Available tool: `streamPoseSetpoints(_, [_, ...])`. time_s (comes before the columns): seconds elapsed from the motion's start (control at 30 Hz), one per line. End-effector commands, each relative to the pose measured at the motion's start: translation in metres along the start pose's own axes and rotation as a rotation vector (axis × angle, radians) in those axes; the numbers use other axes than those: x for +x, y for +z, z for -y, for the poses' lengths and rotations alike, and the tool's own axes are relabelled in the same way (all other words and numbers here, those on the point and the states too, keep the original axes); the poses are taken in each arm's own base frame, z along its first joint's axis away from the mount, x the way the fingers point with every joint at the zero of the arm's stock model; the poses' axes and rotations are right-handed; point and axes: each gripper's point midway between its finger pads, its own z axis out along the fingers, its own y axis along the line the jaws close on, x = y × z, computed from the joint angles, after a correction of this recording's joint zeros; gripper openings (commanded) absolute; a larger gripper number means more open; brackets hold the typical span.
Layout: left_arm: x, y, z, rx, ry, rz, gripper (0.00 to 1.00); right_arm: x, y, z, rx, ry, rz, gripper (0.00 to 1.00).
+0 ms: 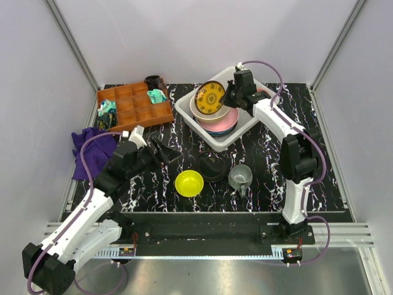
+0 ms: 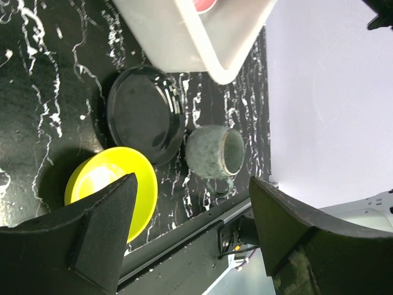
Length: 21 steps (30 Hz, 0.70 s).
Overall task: Place the mixed dishes into the plastic bin
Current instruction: Place the plate in the plastic bin.
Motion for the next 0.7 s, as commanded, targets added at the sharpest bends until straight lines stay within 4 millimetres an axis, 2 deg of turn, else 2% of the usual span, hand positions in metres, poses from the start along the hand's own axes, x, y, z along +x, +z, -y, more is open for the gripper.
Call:
streamPoseSetpoints(0.0, [-0.001,0.003,0.005,0.038,0.024,0.003,0.77,-0.018,-0.001,-0.001,0.006,-0.031,0.048,0.00])
streamPoseSetpoints(0.33, [0.004,0.008,-0.001,0.036,0.008,-0.007,0.77,0.002,0.010,0.019,0.072,-0.047,-0.001,0.00])
streamPoseSetpoints(0.67, [0.006,0.006,-0.004,0.036,0.005,-0.002,0.77,0.017,0.023,0.027,0.096,-0.055,-0.063,0.04])
